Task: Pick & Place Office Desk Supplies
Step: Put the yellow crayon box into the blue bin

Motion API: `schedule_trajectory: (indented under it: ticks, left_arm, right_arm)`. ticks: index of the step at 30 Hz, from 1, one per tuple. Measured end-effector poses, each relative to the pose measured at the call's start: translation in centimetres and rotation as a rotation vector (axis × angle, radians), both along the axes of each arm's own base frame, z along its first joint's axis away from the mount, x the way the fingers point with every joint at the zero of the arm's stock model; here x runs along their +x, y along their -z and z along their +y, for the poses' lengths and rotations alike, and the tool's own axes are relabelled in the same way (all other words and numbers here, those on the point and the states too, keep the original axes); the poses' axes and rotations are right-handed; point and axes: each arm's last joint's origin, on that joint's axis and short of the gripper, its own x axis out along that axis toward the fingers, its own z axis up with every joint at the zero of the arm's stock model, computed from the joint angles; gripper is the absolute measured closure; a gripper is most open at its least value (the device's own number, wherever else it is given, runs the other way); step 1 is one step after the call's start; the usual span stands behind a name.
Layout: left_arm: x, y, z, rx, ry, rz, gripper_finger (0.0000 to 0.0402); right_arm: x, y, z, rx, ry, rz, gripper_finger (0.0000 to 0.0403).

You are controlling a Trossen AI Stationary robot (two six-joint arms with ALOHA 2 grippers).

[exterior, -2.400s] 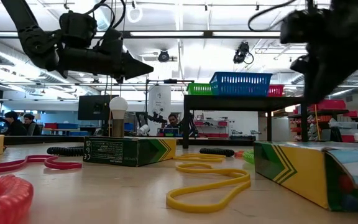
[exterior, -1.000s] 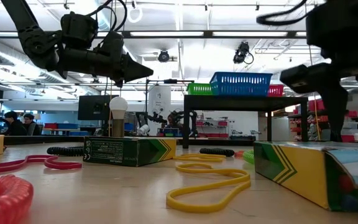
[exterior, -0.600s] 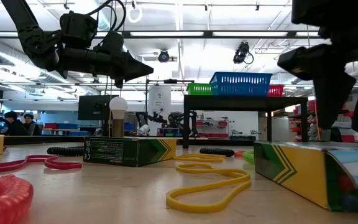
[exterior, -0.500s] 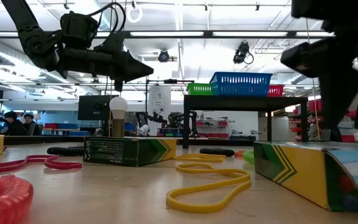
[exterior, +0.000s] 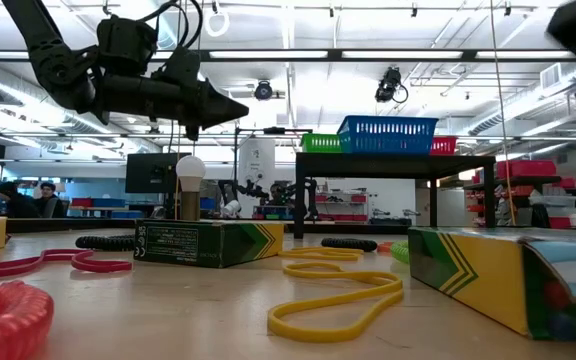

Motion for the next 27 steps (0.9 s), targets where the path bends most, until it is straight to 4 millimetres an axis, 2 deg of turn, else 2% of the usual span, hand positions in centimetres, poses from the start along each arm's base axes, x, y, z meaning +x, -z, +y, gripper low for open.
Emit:
schedule_trajectory:
  ticks: [6,11,17,27]
  left_arm:
    - [0.0,0.0,0.0,0.009,-0.01,0.003,0.0386]
    - [0.0,0.1,0.1,0.005,-0.022,0.01,0.0386]
    - [0.0,0.3,0.1,-0.011,-0.022,0.025,0.0386]
    - [0.0,0.3,0.1,-0.015,-0.022,0.029,0.0386]
  right_arm:
    - [-1.0,1.1,1.7,-0.138,-0.062,-0.108,0.0141]
    - [-1.0,3.1,2.2,-0.27,-0.182,-0.107,0.0145]
    - [-0.6,3.9,2.4,-0.372,-0.226,-0.18,0.0203]
    - [0.1,3.7,2.4,-0.374,-0.193,-0.243,0.035]
